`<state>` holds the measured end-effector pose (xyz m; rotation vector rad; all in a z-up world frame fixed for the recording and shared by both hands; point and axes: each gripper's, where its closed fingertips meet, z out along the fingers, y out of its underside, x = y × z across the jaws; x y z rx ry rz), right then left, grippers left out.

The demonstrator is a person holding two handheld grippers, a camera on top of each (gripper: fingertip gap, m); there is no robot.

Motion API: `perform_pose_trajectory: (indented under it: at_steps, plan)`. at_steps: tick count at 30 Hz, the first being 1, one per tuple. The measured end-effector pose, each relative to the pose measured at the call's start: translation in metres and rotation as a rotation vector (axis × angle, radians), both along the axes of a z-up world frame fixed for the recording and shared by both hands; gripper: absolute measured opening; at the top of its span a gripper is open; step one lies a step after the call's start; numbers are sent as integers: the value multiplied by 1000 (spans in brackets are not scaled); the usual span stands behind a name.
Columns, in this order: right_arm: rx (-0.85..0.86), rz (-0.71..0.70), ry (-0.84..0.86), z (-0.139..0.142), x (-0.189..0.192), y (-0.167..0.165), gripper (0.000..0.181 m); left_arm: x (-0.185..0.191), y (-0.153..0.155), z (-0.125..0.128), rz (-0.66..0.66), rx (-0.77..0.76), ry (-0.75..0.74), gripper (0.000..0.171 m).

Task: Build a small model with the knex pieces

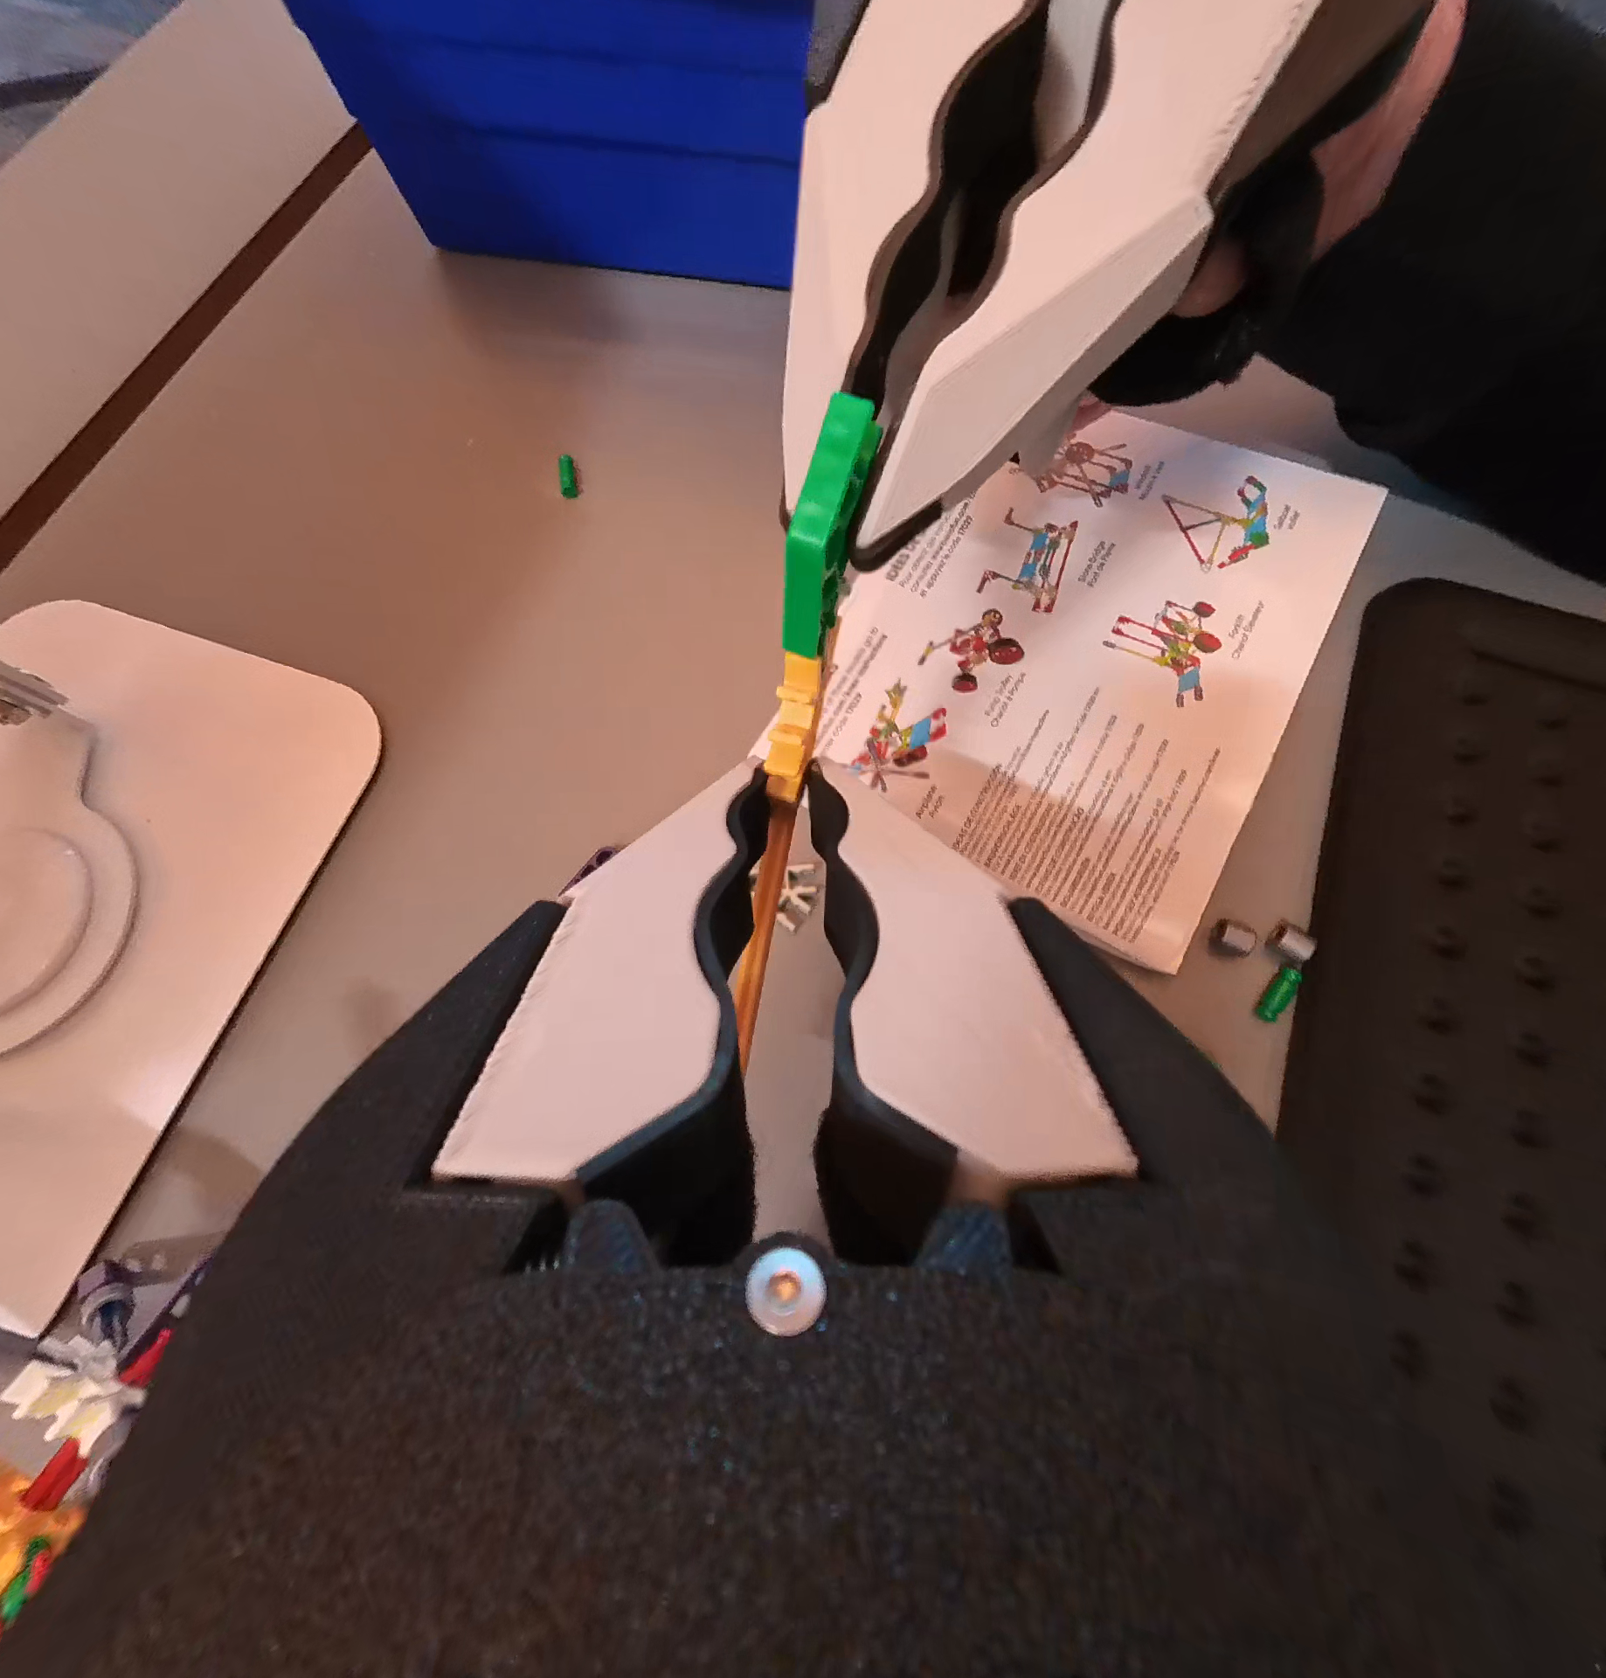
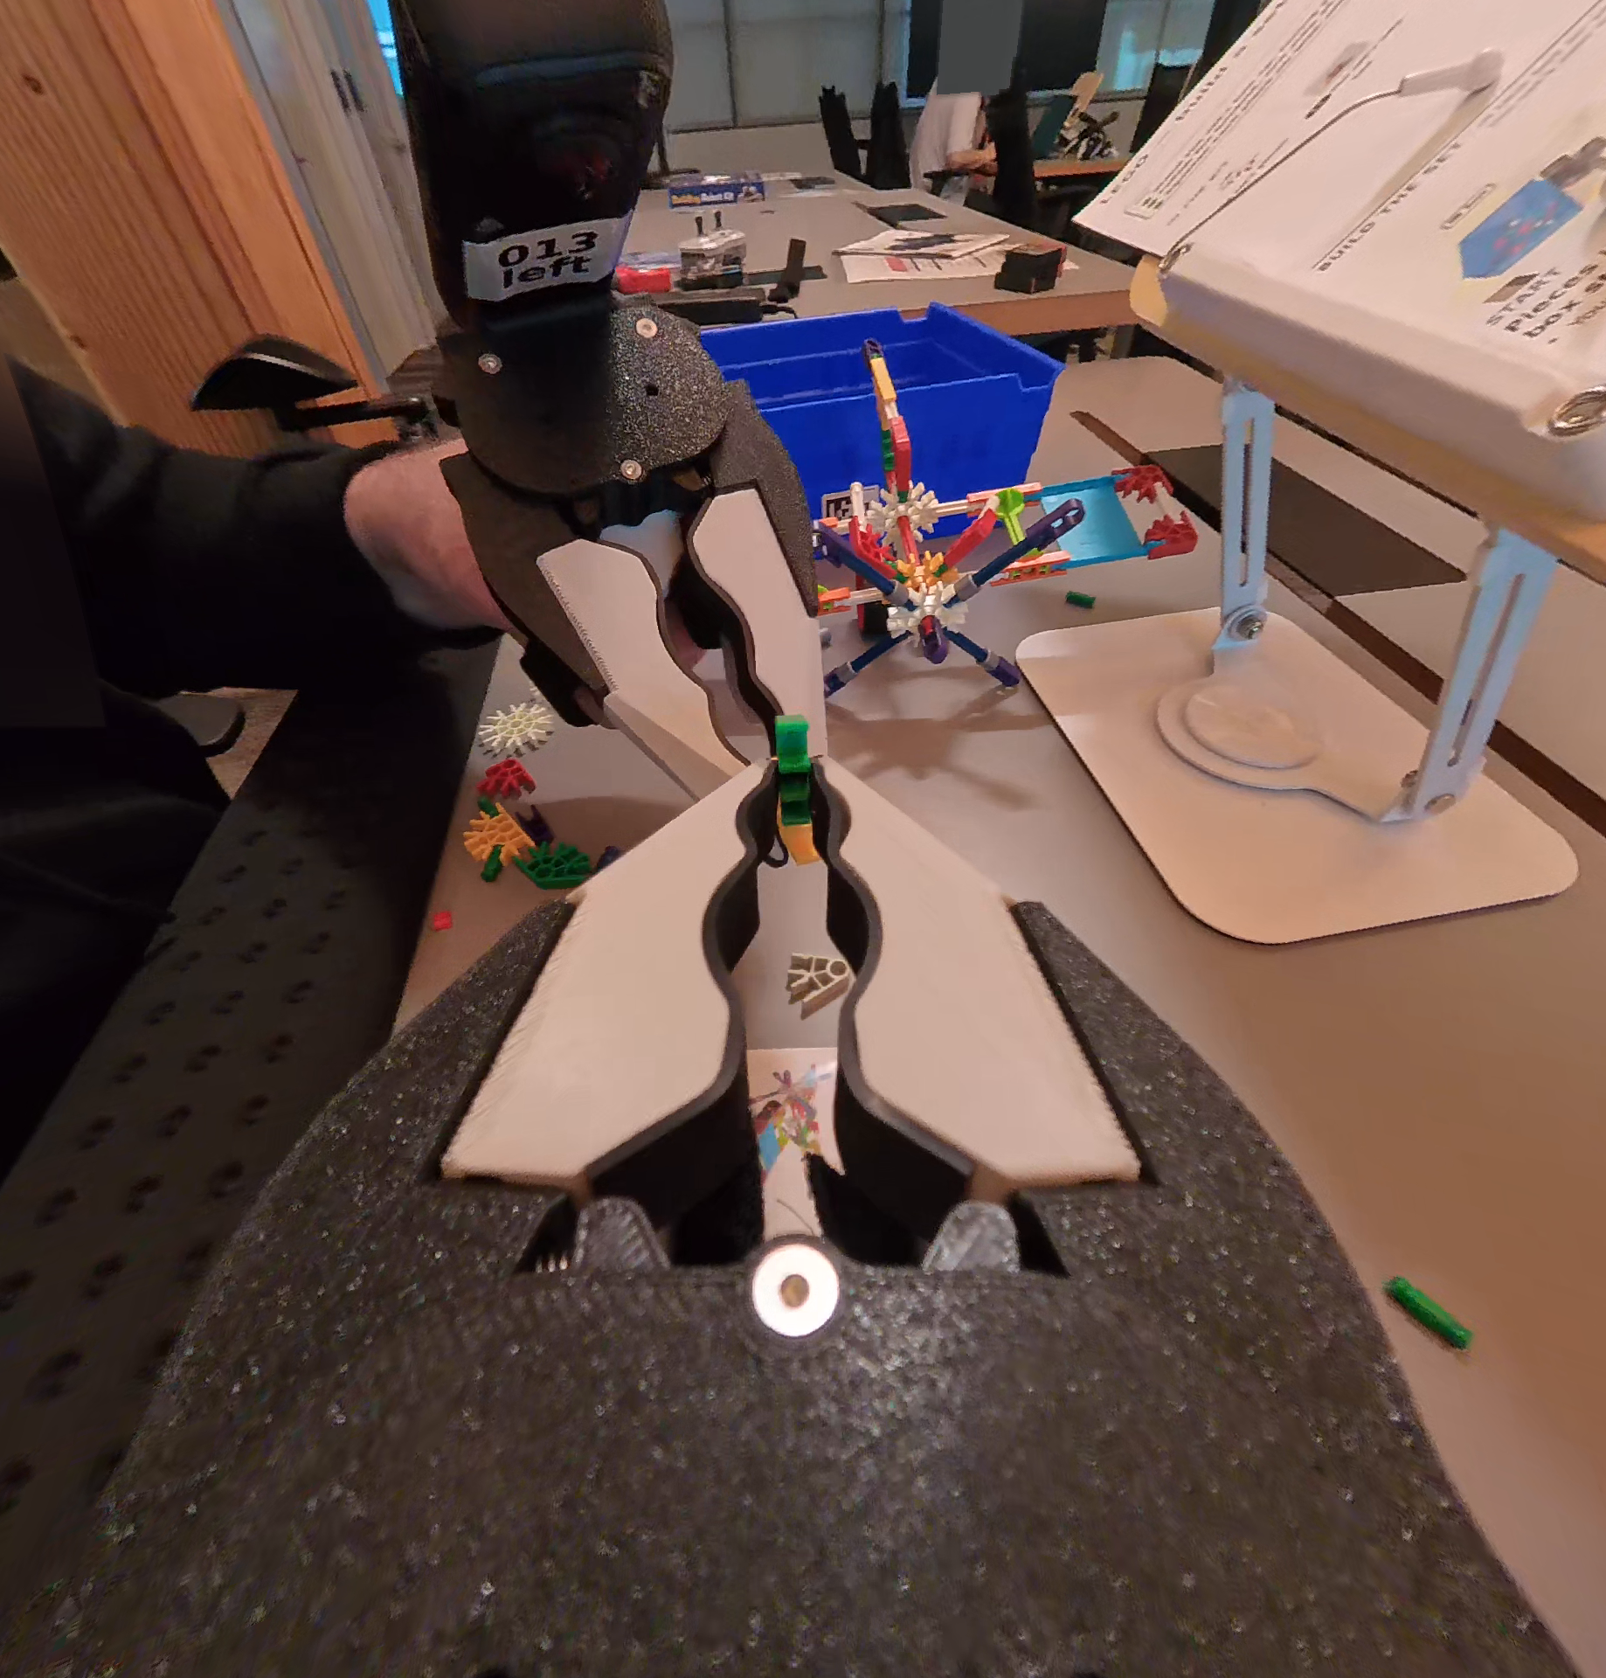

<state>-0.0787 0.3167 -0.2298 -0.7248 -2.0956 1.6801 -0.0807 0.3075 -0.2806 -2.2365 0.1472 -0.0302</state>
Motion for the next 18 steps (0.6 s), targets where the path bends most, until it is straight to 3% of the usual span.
perform_pose_trajectory:
  at_steps: [12, 18]
  plan:
    - [166, -160, 178, 0, -16, 2, 8, -10, 9, -3, 62, 57, -166, 6]
    - [124, -190, 131, 0, -20, 13, 23, -11, 10, -4, 55, 60, -197, 5]
